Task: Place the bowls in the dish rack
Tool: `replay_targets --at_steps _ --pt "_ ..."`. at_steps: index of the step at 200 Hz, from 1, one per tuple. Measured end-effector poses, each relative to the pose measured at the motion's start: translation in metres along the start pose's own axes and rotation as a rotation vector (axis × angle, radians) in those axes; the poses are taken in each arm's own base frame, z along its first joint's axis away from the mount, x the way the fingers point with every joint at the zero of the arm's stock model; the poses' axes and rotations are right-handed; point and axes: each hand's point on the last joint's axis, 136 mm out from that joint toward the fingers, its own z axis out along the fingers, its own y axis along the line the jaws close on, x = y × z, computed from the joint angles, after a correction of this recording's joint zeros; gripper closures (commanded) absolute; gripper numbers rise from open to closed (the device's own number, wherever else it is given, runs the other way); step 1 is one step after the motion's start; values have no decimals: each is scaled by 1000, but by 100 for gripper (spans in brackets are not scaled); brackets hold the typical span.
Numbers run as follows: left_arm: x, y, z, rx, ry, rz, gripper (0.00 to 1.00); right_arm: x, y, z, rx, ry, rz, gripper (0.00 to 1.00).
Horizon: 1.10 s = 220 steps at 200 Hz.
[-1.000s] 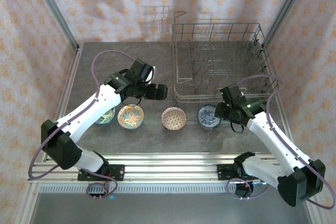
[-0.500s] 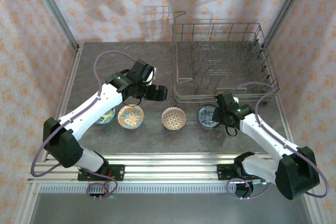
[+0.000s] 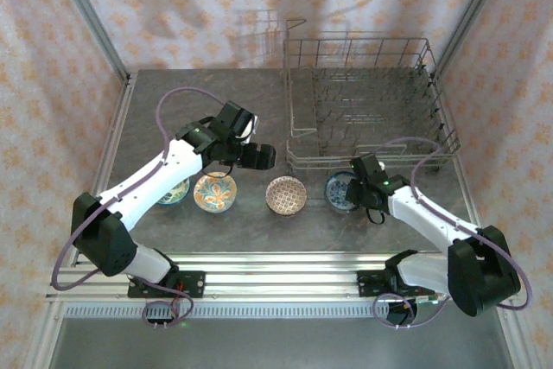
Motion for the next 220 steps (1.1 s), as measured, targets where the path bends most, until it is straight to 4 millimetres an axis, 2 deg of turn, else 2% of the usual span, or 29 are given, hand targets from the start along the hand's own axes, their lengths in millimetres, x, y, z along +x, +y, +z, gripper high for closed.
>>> replay_targets --at_steps 46,78,108,128,153,166,195,220 --pt "0 0 0 0 0 -1 7 6 9 1 -49 33 -23 70" --pt "3 1 2 -1 3 -4 7 12 22 6 -77 60 -61 71" --pt "6 3 2 -3 5 -5 7 17 42 6 -121 79 -113 68" --pt "9 4 1 -3 6 -11 7 19 49 7 -121 96 -135 59" --pt "13 7 3 -6 13 -21 8 18 45 5 -91 99 -143 46" --pt "14 7 4 -8 16 -26 8 18 40 2 -66 94 -146 43" --pt "14 7 4 -8 17 -32 8 1 33 -16 -27 29 -132 44" --pt "15 7 4 -5 18 -32 9 -10 31 -27 -3 -5 -129 49"
